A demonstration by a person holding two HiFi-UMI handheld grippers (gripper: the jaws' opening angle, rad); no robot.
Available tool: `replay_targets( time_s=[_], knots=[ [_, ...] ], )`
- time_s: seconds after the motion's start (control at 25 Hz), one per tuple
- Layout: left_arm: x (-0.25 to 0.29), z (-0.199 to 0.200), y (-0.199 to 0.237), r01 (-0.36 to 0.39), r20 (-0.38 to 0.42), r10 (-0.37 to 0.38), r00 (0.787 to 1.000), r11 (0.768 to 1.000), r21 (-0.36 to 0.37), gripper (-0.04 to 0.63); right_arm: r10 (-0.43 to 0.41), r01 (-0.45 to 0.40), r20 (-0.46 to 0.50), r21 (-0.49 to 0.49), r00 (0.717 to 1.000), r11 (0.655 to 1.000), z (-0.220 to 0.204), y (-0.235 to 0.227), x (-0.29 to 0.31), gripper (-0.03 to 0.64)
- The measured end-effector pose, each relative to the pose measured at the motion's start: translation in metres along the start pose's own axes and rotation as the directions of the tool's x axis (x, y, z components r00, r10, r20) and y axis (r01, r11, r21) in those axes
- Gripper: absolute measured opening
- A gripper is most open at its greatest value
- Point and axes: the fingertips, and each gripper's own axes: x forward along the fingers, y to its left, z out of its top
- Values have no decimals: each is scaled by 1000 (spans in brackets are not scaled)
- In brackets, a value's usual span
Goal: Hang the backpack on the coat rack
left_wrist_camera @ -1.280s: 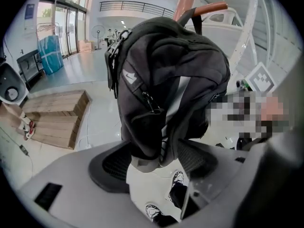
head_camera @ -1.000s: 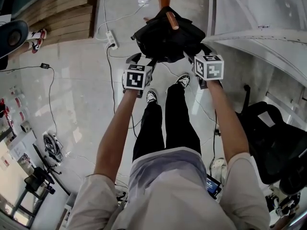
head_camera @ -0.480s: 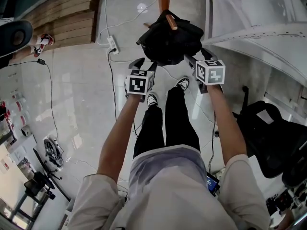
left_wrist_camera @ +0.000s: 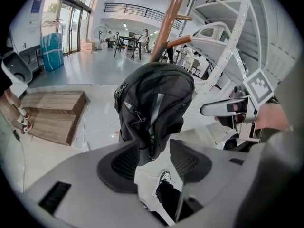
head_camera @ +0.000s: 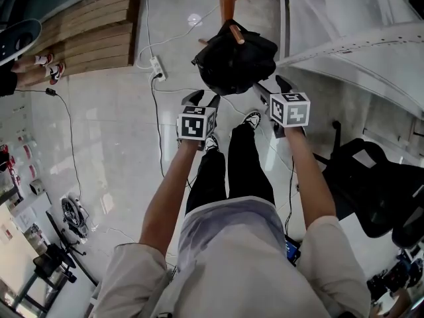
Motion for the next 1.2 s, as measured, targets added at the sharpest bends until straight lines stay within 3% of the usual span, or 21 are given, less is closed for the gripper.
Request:
replay_targets(
  time_s=[0.8, 1.2],
  knots=[
    [-69, -3, -31, 84, 55, -84, 995, 996, -8, 146, 58, -54, 62, -55, 996, 997, -4, 71, -76, 319],
    [-103, -1, -52, 140, 114, -137, 984, 990, -20, 98, 88, -82, 104, -63, 991, 995, -3, 105, -114, 232]
  ],
)
